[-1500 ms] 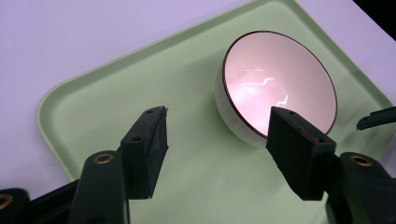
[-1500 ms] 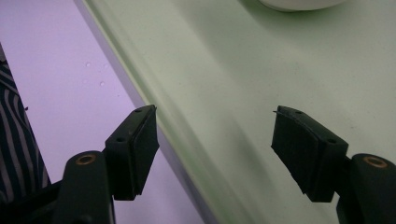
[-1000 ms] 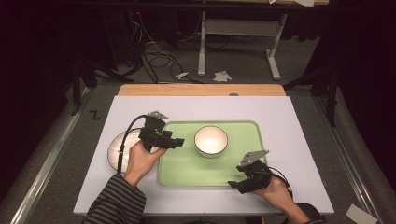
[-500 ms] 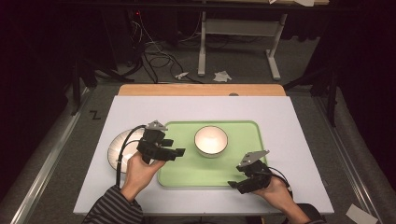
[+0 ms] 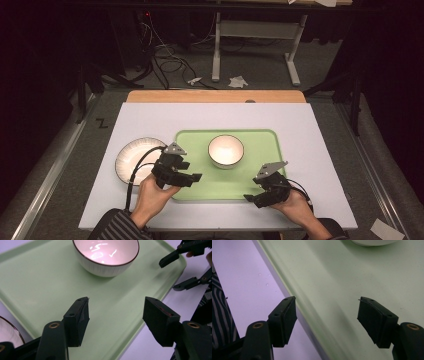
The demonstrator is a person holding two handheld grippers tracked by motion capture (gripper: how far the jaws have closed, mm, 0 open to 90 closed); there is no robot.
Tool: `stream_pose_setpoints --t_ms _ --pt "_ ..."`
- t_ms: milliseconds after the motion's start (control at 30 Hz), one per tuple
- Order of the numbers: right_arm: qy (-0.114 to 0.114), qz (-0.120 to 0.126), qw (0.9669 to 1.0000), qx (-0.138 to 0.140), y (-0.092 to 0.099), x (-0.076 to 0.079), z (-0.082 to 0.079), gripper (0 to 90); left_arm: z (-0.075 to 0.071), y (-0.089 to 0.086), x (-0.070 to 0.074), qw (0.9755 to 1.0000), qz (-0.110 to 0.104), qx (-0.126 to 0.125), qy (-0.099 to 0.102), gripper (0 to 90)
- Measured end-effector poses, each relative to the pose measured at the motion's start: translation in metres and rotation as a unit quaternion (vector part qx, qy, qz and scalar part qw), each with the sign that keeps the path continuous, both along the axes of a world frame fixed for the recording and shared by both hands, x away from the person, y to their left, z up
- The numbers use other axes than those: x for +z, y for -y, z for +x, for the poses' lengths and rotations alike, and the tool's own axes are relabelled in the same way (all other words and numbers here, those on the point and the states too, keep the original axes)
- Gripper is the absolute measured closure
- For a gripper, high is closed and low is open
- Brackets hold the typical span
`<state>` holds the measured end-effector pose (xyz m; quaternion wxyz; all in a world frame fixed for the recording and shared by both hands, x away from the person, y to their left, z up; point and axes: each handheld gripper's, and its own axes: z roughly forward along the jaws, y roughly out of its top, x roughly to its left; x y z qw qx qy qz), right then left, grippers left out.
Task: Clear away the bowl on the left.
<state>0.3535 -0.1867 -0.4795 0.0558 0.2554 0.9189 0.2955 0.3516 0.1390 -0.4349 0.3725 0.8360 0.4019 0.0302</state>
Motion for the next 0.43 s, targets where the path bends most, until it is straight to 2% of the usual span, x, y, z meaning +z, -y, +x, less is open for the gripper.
stream_pose_setpoints --t_ms 67,100,233,300,433 --pt "-0.001 0.000 1.0000 0.000 0.000 0.000 0.000 32.8 -0.001 0.000 -0.004 1.0000 -0.004 0.002 -0.006 37.7" --pt "-0.001 -0.001 1.0000 -0.001 -0.001 0.000 0.000 32.8 -0.003 0.000 -0.009 0.9999 0.002 0.001 -0.011 37.5" --pt "0.000 0.000 1.0000 0.001 0.000 0.000 0.000 32.8 -0.005 0.000 -0.015 0.9998 0.010 0.005 -0.015 37.4" --pt "-0.002 -0.001 1.0000 -0.001 0.000 0.000 0.000 32.8 -0.006 0.002 -0.016 0.9998 0.017 0.005 -0.010 36.9" --pt "0.001 0.002 1.0000 0.002 0.000 0.000 -0.001 32.9 -0.005 0.003 -0.017 0.9998 0.018 0.002 -0.013 36.3"
